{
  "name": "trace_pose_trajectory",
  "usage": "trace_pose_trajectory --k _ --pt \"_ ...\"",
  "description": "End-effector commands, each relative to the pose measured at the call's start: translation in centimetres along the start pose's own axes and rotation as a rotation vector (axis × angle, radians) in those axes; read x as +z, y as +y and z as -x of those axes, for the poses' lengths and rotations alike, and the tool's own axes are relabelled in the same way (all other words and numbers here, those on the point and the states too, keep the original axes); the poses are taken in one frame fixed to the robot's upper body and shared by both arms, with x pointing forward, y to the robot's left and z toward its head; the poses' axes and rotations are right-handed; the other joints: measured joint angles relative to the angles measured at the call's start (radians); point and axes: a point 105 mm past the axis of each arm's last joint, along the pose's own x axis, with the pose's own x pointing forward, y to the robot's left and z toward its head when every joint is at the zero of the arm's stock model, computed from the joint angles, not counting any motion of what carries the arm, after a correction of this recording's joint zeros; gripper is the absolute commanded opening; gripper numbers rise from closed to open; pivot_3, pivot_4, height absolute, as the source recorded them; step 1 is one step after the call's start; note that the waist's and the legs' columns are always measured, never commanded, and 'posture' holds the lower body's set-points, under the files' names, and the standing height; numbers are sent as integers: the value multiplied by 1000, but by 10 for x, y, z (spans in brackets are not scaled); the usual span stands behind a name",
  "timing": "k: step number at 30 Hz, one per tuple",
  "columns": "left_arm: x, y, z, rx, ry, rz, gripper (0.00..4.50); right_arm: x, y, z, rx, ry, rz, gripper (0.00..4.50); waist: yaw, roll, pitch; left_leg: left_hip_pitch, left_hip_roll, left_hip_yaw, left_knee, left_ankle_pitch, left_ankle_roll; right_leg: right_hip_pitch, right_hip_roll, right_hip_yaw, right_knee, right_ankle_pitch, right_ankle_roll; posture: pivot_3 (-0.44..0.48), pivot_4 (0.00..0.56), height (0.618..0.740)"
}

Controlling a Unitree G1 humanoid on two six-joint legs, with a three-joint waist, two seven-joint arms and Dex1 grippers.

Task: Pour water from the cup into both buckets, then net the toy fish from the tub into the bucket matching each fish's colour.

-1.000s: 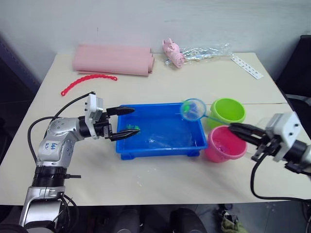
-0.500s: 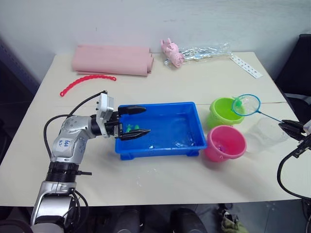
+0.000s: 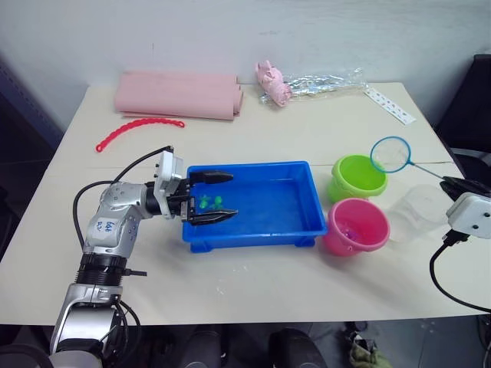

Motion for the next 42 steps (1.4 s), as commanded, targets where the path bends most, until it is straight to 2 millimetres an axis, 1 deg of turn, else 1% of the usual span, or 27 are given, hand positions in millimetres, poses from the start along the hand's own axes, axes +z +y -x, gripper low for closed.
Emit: trace_pose_trajectory --k 1,3,5,6,7,9,12,14,16,18,19,22,26,28,31,36,38,40,42 --pt "0 -3 4 10 -5 -32 4447 3 -6 0 -35 -28 103 0 -1 0 0 0 0 0 0 0 0 0 0 0 0 0 0 0 150 740" --pt "0 -2 6 21 -7 -34 4447 3 -7 -1 -56 -40 77 0 -1 0 0 0 0 0 0 0 0 0 0 0 0 0 0 0 150 740" --pt "0 -1 12 44 -9 -36 4447 9 -12 -4 -107 -94 -115 0 -2 0 0 0 0 0 0 0 0 0 0 0 0 0 0 0 150 740" --pt "0 0 17 63 -10 -38 4447 15 -12 -6 -108 -140 -246 0 -3 0 0 0 0 0 0 0 0 0 0 0 0 0 0 0 150 740" --pt "1 1 20 76 -11 -39 4447 20 -12 -8 -99 -176 -334 0 -4 0 0 0 0 0 1 0 0 0 0 0 0 0 0 0 150 740" --pt "1 3 32 120 -12 -42 4447 37 -5 -12 -15 -265 -518 0 -5 0 0 0 1 0 1 0 0 0 1 0 1 0 0 0 150 740" --pt "2 6 49 193 -15 -69 4447 63 -1 -21 88 -374 -676 0 -4 0 0 0 1 0 0 0 0 0 1 0 2 0 0 0 150 740" --pt "1 5 61 225 3 -74 4447 84 5 -28 193 -436 -782 0 -2 0 0 0 1 0 0 0 0 0 1 0 4 0 0 0 150 740" --pt "1 3 74 258 28 -78 4447 108 14 -37 313 -490 -817 0 -2 0 0 0 1 0 1 0 0 0 0 0 5 0 0 0 150 740" --pt "0 1 92 300 62 -72 4447 124 23 -52 393 -490 -825 0 -2 0 0 0 1 -1 1 0 0 0 0 0 5 0 0 0 150 740" --pt "-1 0 100 321 83 -71 4447 128 28 -59 439 -464 -844 0 -1 0 0 0 1 -1 1 0 0 0 0 0 5 0 0 0 150 740" --pt "-7 -5 122 378 143 -61 4447 148 46 -72 579 -449 -793 0 -7 0 0 0 1 -1 1 0 0 0 0 0 5 0 0 0 150 740" --pt "-13 -14 139 403 207 -39 4447 168 54 -92 652 -442 -766 0 -8 0 0 1 1 -1 1 0 0 -2 0 0 3 0 0 0 150 740" --pt "-14 -18 146 414 225 -32 4447 177 64 -100 696 -436 -724 0 -7 0 0 0 1 -2 1 0 0 -2 -1 0 3 0 0 0 150 740" --pt "-14 -21 153 433 235 -32 4447 188 74 -112 739 -421 -682 0 -5 0 0 -1 1 -2 1 -1 0 -2 -2 0 1 0 0 0 150 740" --pt "-16 -28 156 437 242 -32 4447 195 87 -129 792 -339 -625 0 -8 0 0 0 1 -2 0 -1 0 -2 -2 0 2 0 0 0 150 740" --pt "-16 -30 156 437 243 -32 4447 201 88 -132 798 -349 -639 0 -10 0 0 -1 1 -2 0 -1 0 -3 -2 0 3 0 0 0 150 740" --pt "-16 -31 154 439 240 -32 4447 214 83 -143 748 -392 -697 0 -15 0 0 -1 1 -2 0 -1 0 -3 -2 0 6 0 0 0 150 740" --pt "-17 -33 152 440 236 -34 4447 221 82 -150 714 -411 -728 0 -18 0 0 0 1 -2 0 -1 0 -3 -2 0 6 0 0 0 150 740"
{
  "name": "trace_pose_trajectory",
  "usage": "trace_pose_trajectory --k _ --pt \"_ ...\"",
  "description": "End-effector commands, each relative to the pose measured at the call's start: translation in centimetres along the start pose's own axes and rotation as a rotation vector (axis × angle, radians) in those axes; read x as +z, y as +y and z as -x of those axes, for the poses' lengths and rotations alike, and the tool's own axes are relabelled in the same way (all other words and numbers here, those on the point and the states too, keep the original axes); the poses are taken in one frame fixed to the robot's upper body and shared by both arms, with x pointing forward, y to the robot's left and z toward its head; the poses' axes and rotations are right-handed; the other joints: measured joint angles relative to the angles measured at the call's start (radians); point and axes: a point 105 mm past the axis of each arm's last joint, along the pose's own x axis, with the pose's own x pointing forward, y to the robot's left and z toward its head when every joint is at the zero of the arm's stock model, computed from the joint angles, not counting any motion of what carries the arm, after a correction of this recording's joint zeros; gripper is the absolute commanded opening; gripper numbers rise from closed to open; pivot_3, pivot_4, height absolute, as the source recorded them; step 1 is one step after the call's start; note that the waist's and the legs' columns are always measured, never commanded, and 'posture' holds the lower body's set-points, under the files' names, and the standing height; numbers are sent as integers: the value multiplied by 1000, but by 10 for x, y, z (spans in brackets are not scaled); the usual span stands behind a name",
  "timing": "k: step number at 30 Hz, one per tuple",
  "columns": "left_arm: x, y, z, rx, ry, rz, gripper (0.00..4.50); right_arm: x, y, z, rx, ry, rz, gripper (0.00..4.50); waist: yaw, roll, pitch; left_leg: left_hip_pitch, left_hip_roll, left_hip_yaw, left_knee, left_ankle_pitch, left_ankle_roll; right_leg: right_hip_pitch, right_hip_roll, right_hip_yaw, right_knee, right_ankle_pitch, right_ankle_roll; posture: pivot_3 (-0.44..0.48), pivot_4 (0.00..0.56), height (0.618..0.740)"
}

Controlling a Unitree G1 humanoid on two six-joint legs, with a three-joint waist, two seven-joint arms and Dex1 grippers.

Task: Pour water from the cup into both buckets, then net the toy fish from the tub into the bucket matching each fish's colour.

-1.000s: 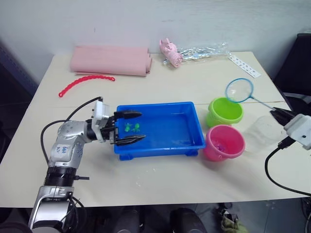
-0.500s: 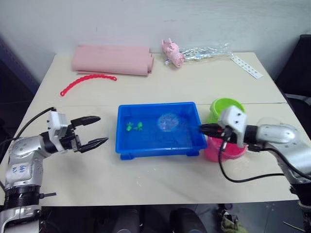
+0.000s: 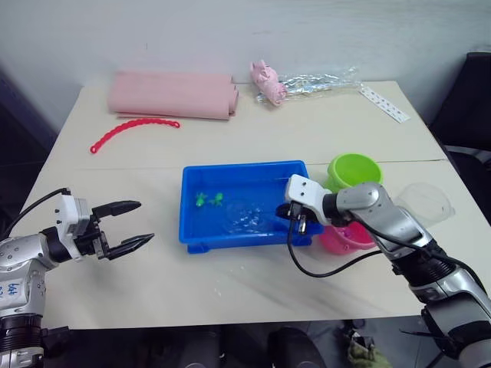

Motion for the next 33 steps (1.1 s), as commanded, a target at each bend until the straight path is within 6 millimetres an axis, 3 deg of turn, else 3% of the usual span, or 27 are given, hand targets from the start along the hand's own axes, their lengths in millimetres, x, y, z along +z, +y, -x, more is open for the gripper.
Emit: trace_pose_trajectory --k 1,4,14,20,26,33 --pt "11 -7 2 7 -29 -48 4447 27 -12 -26 -76 -127 -24 0 -3 0 0 0 0 0 0 0 0 0 0 0 0 0 0 0 150 740" --pt "12 -9 0 8 -35 -48 4447 32 -12 -27 -83 -169 -34 0 -12 -1 0 0 0 0 0 0 0 0 0 0 1 0 0 0 150 740" --pt "15 -10 -15 3 -52 -29 4447 38 -9 -6 -105 -294 -57 0 -14 -1 0 0 0 0 0 0 0 -1 0 0 2 0 0 0 150 740" --pt "15 -6 -30 -17 -66 -25 4447 35 -1 23 -120 -351 -60 0 -10 -1 0 0 0 0 -1 0 0 0 0 0 1 0 0 0 150 740" --pt "25 -5 -48 -80 -104 -25 4447 19 8 66 -165 -325 -79 0 -11 -1 0 0 0 0 -1 0 0 0 0 0 2 0 0 0 150 740" --pt "33 -12 -70 -154 -144 -25 4447 5 16 91 -221 -316 -143 0 -9 -1 0 0 0 0 -2 0 0 0 0 0 0 0 0 0 150 740"
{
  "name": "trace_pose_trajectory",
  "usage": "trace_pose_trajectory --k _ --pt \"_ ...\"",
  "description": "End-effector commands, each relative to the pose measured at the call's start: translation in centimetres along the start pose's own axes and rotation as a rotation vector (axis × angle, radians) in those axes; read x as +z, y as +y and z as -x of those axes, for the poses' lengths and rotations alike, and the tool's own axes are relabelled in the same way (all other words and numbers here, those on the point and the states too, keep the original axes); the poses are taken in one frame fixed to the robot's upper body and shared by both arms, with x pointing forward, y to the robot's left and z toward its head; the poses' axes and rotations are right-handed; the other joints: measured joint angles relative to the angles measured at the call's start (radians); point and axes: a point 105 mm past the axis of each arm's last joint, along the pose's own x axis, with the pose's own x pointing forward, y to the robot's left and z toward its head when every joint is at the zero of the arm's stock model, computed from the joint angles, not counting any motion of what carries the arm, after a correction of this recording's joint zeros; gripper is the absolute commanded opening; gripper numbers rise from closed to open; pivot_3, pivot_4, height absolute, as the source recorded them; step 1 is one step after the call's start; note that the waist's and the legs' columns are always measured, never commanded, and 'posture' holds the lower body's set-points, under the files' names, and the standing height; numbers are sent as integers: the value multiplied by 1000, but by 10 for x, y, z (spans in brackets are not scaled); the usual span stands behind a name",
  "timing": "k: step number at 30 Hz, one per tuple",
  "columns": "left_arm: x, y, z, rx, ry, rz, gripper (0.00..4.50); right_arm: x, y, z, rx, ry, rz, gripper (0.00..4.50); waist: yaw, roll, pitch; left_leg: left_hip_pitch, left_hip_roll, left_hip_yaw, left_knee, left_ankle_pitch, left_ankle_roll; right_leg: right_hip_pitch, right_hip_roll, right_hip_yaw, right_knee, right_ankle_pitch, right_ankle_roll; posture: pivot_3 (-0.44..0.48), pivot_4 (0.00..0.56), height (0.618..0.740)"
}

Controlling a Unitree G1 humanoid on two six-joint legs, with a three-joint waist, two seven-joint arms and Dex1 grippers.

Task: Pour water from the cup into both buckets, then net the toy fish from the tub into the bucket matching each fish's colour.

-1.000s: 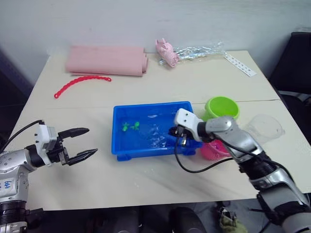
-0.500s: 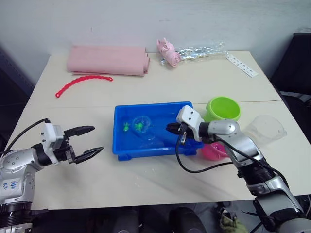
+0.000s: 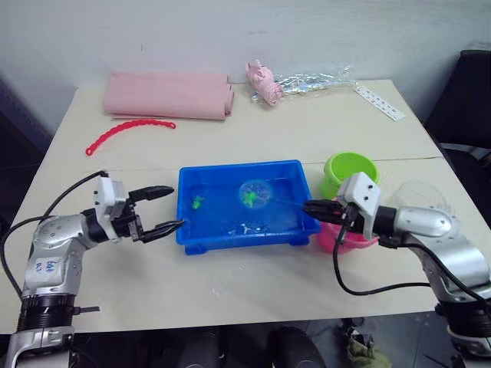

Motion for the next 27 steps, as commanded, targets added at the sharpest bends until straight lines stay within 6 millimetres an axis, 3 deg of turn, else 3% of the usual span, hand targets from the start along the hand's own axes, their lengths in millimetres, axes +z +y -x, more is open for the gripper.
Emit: trace_pose_trajectory --k 1,7,11,15,21,27 --pt "12 -9 -30 -106 -67 -11 4447 8 2 41 -81 -42 -35 0 0 0 0 0 0 0 0 0 0 0 0 0 0 0 0 0 150 740" --pt "19 -13 -52 -165 -104 -18 4447 11 3 67 -138 -45 -38 0 -1 0 0 0 0 0 0 0 0 0 0 0 0 0 0 0 150 740" --pt "22 -13 -65 -191 -132 -8 4447 16 -7 97 -255 -46 -25 0 11 0 0 0 0 0 0 0 0 1 0 0 0 0 0 0 150 740" --pt "18 -14 -74 -214 -138 1 4447 13 -26 129 -419 0 43 0 25 0 0 0 0 0 1 0 0 1 1 0 -3 0 0 0 150 740" --pt "21 -16 -84 -236 -161 -3 4447 -5 -56 173 -612 224 222 0 32 0 0 0 0 0 1 0 0 2 1 0 -6 0 0 0 150 740" --pt "19 -19 -87 -246 -168 -4 4447 -10 -66 176 -634 351 424 0 29 0 0 0 0 1 1 0 0 2 2 0 -6 0 0 0 150 740"
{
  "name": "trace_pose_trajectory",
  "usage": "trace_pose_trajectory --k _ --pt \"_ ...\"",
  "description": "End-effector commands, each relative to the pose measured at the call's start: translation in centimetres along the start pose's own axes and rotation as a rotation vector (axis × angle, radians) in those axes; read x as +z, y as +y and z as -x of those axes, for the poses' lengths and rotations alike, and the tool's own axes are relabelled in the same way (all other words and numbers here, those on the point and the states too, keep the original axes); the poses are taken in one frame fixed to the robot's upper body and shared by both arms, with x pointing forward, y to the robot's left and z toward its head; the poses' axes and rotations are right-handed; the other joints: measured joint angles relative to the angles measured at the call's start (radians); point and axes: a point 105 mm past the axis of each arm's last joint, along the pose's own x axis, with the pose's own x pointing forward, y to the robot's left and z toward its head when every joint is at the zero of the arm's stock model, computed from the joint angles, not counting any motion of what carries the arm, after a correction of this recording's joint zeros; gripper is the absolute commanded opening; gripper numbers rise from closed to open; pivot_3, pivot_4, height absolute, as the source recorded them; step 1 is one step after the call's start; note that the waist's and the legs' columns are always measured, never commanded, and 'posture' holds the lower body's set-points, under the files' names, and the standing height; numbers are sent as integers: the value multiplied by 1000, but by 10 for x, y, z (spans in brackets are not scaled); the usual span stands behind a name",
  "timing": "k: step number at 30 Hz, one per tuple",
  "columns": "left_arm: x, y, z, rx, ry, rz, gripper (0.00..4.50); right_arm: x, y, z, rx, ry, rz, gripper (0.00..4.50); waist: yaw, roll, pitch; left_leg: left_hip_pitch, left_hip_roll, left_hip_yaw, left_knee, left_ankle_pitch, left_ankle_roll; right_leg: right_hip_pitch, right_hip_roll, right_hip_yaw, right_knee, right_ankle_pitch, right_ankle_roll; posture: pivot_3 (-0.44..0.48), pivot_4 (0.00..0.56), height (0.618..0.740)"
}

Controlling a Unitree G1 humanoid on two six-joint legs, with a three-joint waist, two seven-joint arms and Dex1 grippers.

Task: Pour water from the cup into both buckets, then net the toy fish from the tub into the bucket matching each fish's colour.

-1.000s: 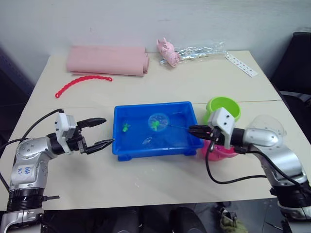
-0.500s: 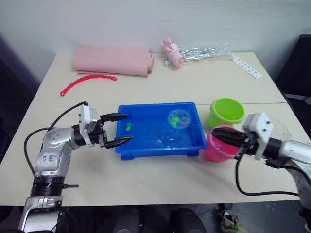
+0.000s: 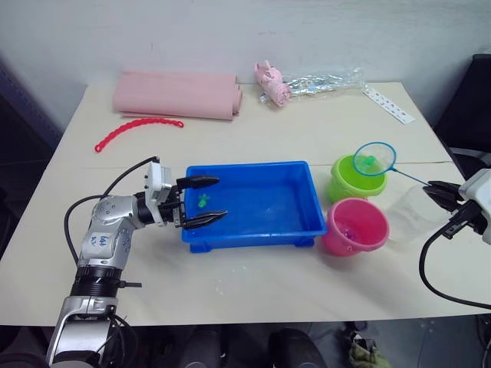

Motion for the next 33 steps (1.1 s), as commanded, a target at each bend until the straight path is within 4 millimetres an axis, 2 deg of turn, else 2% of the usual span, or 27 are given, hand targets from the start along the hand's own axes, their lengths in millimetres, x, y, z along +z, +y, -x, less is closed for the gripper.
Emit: trace_pose_trajectory --k 1,3,6,11,13,16,20,23,29,31,33 --pt "3 -3 -5 -16 -22 -27 4447 3 -15 -1 -82 55 351 0 -1 0 0 0 0 0 0 0 0 0 0 0 0 0 0 0 150 740" --pt "3 -4 -4 -16 -26 -28 4447 3 -13 -5 -71 70 486 0 -1 0 0 0 0 0 0 0 0 0 0 0 0 0 0 0 150 740" --pt "3 -4 -4 -13 -28 -29 4447 0 -12 -6 -70 84 596 0 -2 0 0 0 0 0 0 0 0 0 0 0 0 0 0 0 150 740" --pt "3 -5 -7 -9 -47 -27 4447 6 -15 -5 -136 79 895 0 -2 0 0 0 0 0 0 0 0 0 0 0 0 0 0 0 150 740" --pt "3 -6 -9 -11 -53 -27 4447 4 -16 -5 -155 77 960 0 -1 0 0 0 0 0 0 0 0 0 0 0 0 0 0 0 150 740" --pt "4 -6 -11 -13 -58 -28 4447 -7 -12 -3 -140 90 1004 0 -2 0 0 0 0 0 0 0 0 0 0 0 0 0 0 0 150 740" --pt "4 -6 -13 -12 -63 -32 4447 -10 -9 -3 -135 77 1083 0 -2 0 0 0 0 0 0 0 0 0 0 0 0 0 0 0 150 740" --pt "5 -5 -13 -4 -63 -47 4447 -23 -14 -1 -152 151 1133 0 -4 0 0 0 0 0 0 1 0 0 0 0 0 0 0 0 150 740" --pt "1 -3 -10 13 -60 -47 4447 -13 -7 -7 -176 82 1172 0 -6 1 0 0 0 0 0 1 -1 0 0 1 1 0 0 0 150 740" --pt "1 -3 -9 14 -60 -47 4447 -13 -4 -8 -181 68 1103 0 -5 0 0 0 0 0 0 1 -1 0 0 1 1 0 0 0 150 740" --pt "2 -1 -7 22 -63 -48 4447 -4 -3 -8 -209 21 1040 0 -5 1 0 0 0 0 0 1 -1 0 0 0 1 0 0 0 150 740"
